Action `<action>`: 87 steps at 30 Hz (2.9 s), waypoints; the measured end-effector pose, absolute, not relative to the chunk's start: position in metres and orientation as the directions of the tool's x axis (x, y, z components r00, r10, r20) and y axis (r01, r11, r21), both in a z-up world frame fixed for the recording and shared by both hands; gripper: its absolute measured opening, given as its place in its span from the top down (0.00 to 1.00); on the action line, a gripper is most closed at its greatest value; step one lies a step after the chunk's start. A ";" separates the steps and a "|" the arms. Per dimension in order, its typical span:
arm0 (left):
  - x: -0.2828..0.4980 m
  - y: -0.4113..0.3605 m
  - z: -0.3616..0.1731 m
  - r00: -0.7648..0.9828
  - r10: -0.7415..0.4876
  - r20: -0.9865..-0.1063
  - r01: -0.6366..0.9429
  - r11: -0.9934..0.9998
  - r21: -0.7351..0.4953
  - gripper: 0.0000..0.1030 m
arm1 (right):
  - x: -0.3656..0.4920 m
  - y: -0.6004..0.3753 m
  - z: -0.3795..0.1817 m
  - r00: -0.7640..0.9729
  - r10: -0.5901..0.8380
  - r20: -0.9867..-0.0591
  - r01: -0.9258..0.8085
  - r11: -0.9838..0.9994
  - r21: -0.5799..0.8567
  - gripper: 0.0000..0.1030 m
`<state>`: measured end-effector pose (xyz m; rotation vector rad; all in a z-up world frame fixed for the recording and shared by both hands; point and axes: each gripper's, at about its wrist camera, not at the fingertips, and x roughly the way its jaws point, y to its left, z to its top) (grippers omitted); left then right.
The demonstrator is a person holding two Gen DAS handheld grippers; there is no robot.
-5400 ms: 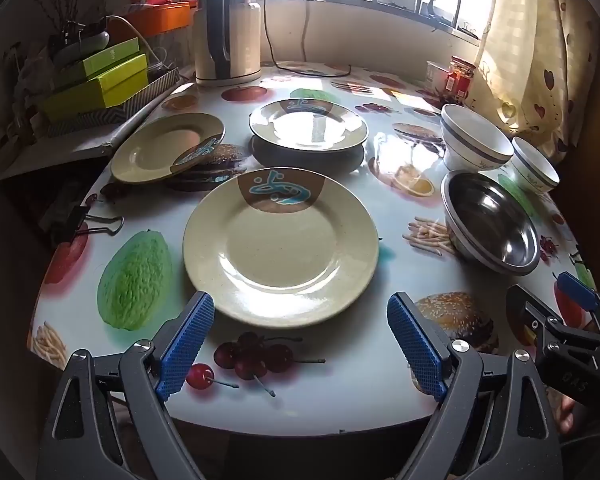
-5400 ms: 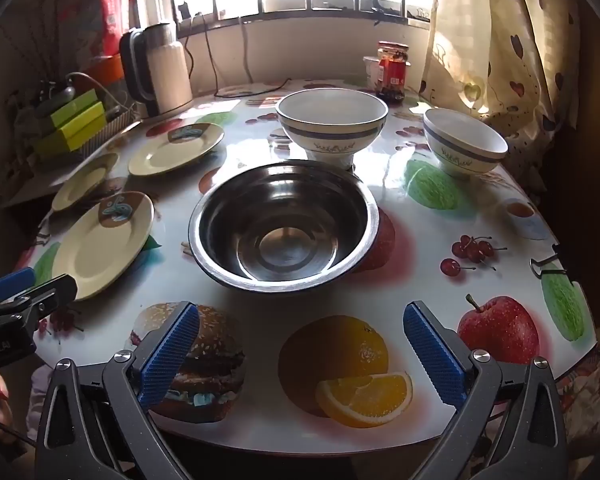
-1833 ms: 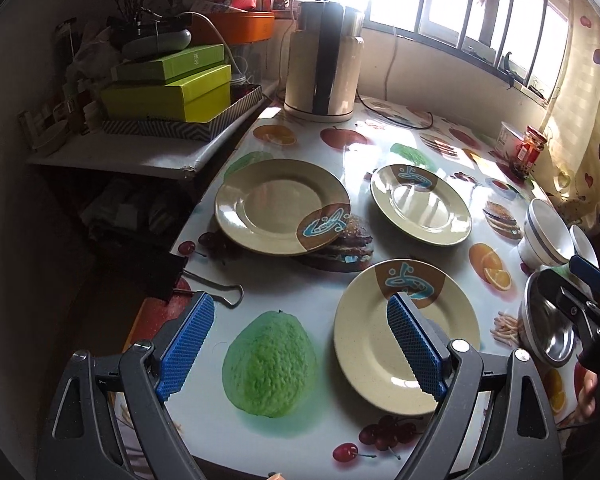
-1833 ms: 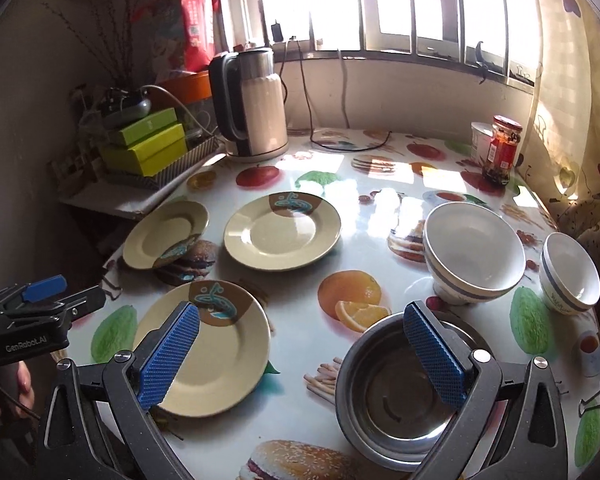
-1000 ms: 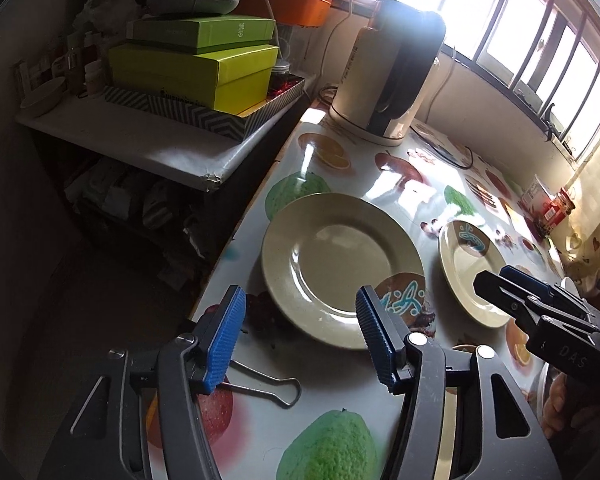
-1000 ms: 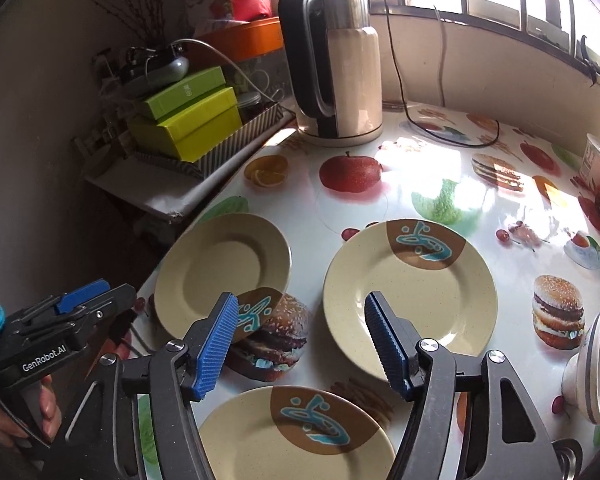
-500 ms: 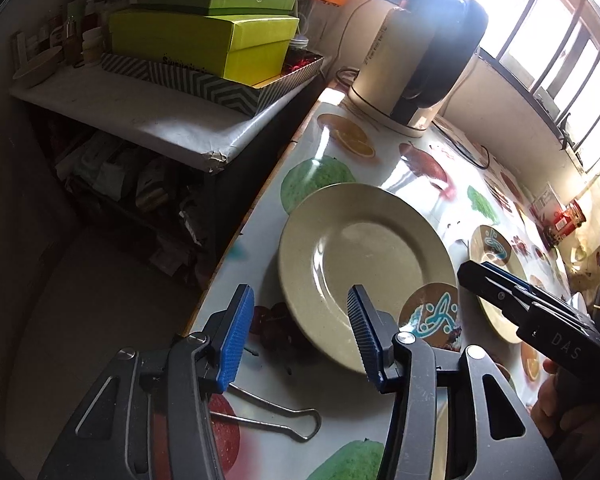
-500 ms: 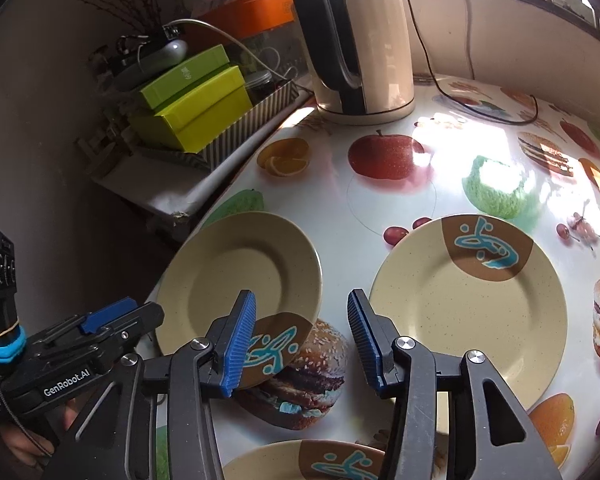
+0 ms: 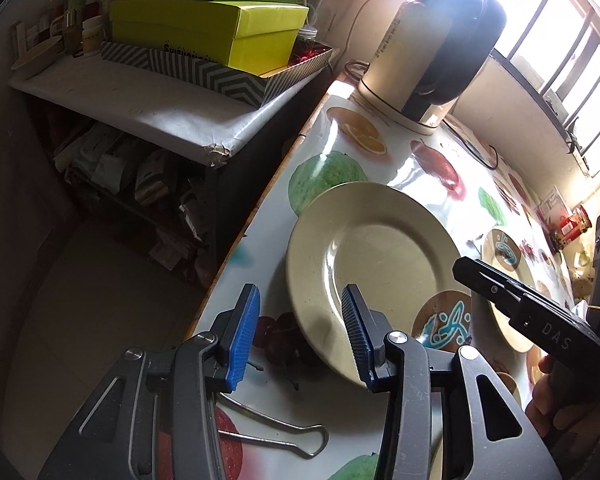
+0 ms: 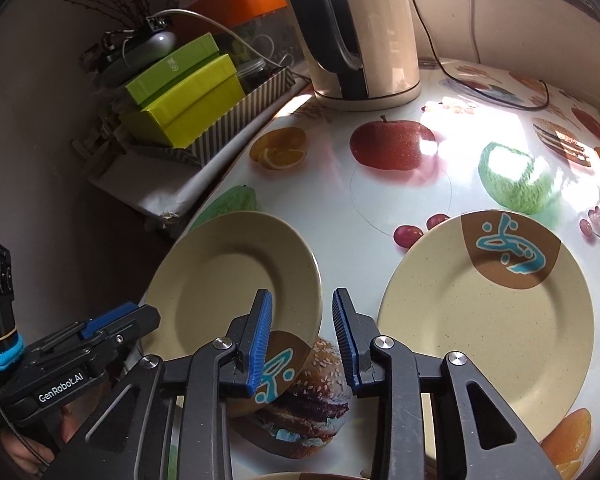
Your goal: Organize plates and bowls
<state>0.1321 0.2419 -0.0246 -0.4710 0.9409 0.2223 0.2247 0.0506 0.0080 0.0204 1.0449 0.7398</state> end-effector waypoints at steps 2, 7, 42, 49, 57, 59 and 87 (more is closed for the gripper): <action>0.133 0.243 -0.028 0.571 -0.034 -0.820 -0.387 0.870 -0.305 0.58 | 0.226 0.051 0.006 0.278 0.568 -0.775 -0.538 0.760 0.364 0.73; 0.134 0.244 -0.028 0.572 -0.033 -0.820 -0.390 0.868 -0.307 0.66 | 0.227 0.052 0.002 0.266 0.570 -0.777 -0.536 0.758 0.372 0.78; 0.127 0.242 -0.021 0.581 -0.049 -0.812 -0.409 0.845 -0.344 0.77 | 0.220 0.048 0.003 0.269 0.580 -0.769 -0.512 0.762 0.396 0.85; 0.120 0.235 -0.010 0.597 -0.045 -0.801 -0.394 0.853 -0.341 0.77 | 0.212 0.041 0.014 0.280 0.590 -0.757 -0.513 0.758 0.401 0.85; 0.109 0.224 0.000 0.612 -0.049 -0.789 -0.375 0.861 -0.344 0.77 | 0.200 0.025 0.024 0.298 0.594 -0.748 -0.511 0.761 0.401 0.85; 0.106 0.221 0.002 0.615 -0.052 -0.787 -0.368 0.863 -0.344 0.77 | 0.197 0.021 0.027 0.301 0.596 -0.744 -0.511 0.760 0.402 0.85; 0.095 0.218 -0.027 0.592 -0.102 -0.799 -0.383 0.837 -0.391 0.80 | 0.189 -0.008 0.017 0.315 0.562 -0.764 -0.443 0.800 0.406 0.79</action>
